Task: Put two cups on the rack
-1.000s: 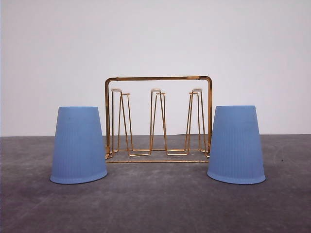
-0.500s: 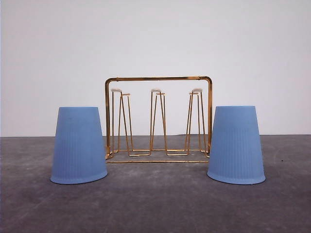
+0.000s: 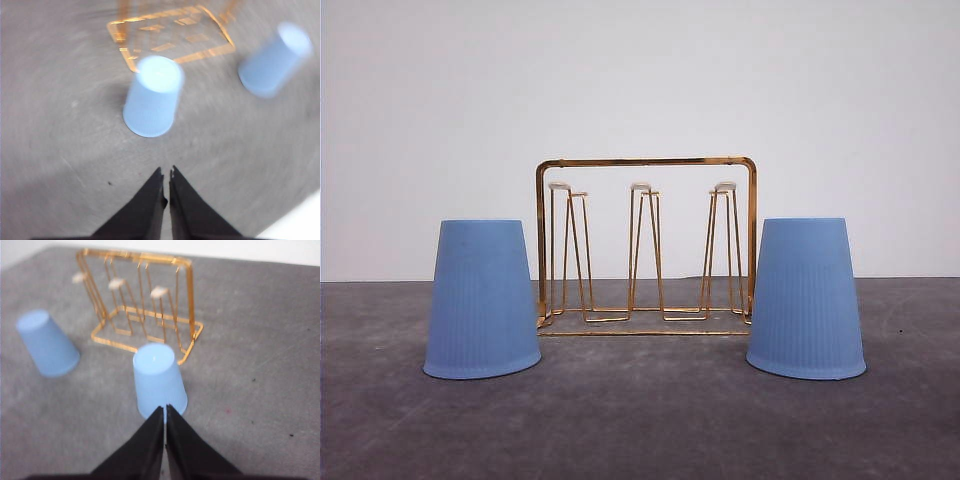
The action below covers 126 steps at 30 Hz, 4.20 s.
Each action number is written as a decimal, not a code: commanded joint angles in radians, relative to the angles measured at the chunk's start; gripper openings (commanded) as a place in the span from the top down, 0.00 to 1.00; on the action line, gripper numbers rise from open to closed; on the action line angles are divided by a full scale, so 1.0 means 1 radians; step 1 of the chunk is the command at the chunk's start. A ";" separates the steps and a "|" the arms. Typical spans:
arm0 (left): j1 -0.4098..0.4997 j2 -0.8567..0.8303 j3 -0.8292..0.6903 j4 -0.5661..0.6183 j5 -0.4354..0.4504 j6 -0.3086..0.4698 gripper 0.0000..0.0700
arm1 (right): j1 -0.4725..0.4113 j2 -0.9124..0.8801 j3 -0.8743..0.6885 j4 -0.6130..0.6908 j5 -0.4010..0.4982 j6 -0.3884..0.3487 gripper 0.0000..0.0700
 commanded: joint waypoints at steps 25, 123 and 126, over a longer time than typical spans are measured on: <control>-0.091 0.394 0.021 0.433 0.048 0.098 0.11 | 0.017 0.038 0.009 0.041 0.023 -0.066 0.24; -0.026 0.811 0.524 0.132 0.102 -0.099 0.39 | 0.023 0.317 0.009 0.155 -0.102 0.037 0.24; -0.026 0.687 0.365 0.265 0.102 -0.153 0.39 | 0.036 0.418 0.009 0.213 -0.105 0.036 0.24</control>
